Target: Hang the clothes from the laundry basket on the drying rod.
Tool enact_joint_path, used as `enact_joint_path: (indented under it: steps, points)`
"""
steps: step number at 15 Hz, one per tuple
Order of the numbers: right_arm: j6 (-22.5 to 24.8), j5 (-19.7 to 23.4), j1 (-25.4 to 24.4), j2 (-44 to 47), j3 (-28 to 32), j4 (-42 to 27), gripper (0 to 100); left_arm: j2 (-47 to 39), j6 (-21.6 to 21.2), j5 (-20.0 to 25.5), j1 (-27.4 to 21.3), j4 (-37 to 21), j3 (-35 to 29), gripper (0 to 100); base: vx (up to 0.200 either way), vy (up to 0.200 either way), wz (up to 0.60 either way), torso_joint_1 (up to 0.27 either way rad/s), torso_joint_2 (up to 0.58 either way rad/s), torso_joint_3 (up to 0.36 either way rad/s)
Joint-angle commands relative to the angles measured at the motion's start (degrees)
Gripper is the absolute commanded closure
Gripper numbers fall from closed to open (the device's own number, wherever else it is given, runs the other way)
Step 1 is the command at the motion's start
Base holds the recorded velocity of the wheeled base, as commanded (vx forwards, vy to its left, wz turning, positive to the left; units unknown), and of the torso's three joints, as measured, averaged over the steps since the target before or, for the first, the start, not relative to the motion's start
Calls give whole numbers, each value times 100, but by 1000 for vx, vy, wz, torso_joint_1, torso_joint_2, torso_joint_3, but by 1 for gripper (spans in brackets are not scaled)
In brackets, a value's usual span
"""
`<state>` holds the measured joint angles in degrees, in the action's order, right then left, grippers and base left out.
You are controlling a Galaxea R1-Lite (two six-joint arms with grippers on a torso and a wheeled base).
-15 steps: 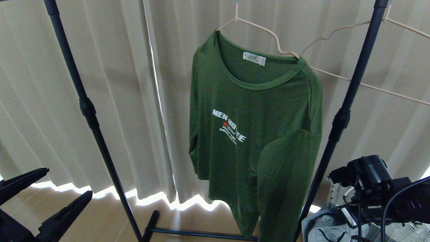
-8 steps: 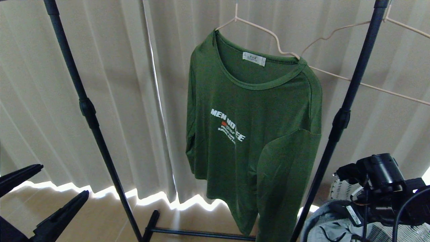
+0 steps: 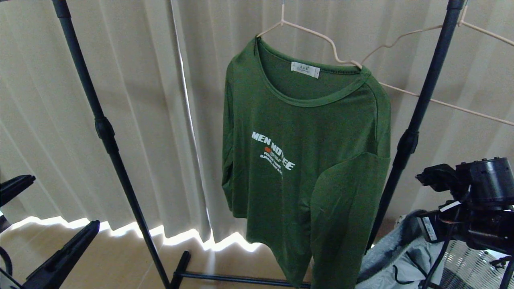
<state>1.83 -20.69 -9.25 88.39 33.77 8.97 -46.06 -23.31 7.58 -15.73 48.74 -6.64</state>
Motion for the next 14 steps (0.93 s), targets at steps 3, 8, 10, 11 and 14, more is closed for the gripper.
enact_joint_path:
  steps: [3, 8, 10, 11, 14]
  points:
    - [-209, 65, -15, -419, -19, 8, 100, -140, 503, -2, -36, -22, -48, 0, 0, 0, 0, 0, 0, 0]
    - [-174, 364, -859, -1632, -538, -71, 100, -879, 1329, 15, 430, -13, -276, 0, 0, 0, 0, 0, 0, 0]
    - [-156, 364, -1131, -1843, -591, -97, 100, -967, 1320, 15, 694, -13, -355, 0, 0, 0, 0, 0, 0, 0]
    - [-156, 364, -1175, -1852, -591, -106, 100, -967, 1320, 15, 694, -5, -346, 0, -200, 0, 0, -2, 2, -2]
    - [-156, 443, -1386, -1843, -582, -89, 100, -940, 1320, 15, 702, -13, -294, 0, -200, 0, 0, 5, 5, 1]
